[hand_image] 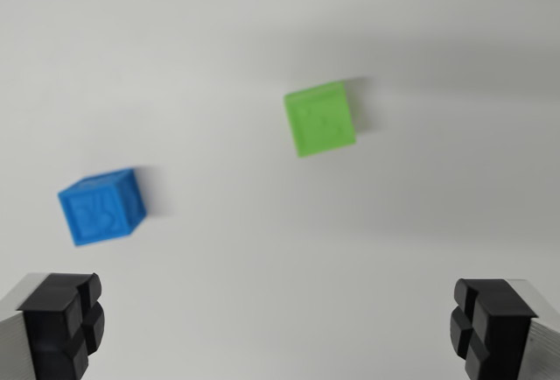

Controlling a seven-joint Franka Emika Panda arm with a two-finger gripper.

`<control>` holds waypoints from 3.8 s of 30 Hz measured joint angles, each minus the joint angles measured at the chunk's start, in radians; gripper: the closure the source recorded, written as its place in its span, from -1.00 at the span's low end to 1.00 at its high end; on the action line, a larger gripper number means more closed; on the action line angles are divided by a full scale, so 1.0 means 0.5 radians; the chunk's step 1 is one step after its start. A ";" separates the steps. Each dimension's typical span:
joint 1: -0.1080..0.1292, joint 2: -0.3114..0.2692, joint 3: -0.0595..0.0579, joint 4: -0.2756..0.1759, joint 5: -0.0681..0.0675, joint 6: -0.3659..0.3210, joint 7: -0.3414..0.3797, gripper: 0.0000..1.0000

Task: Stack cube

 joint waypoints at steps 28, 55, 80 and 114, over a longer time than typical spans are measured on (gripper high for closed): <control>0.071 -0.003 0.033 -0.202 0.000 0.175 0.000 -1.00; 0.209 0.051 0.097 -0.487 -0.011 0.482 0.017 -1.00; 0.388 0.246 0.156 -0.672 -0.054 0.823 0.075 -1.00; 0.523 0.790 0.096 -0.658 -0.135 1.335 0.147 -1.00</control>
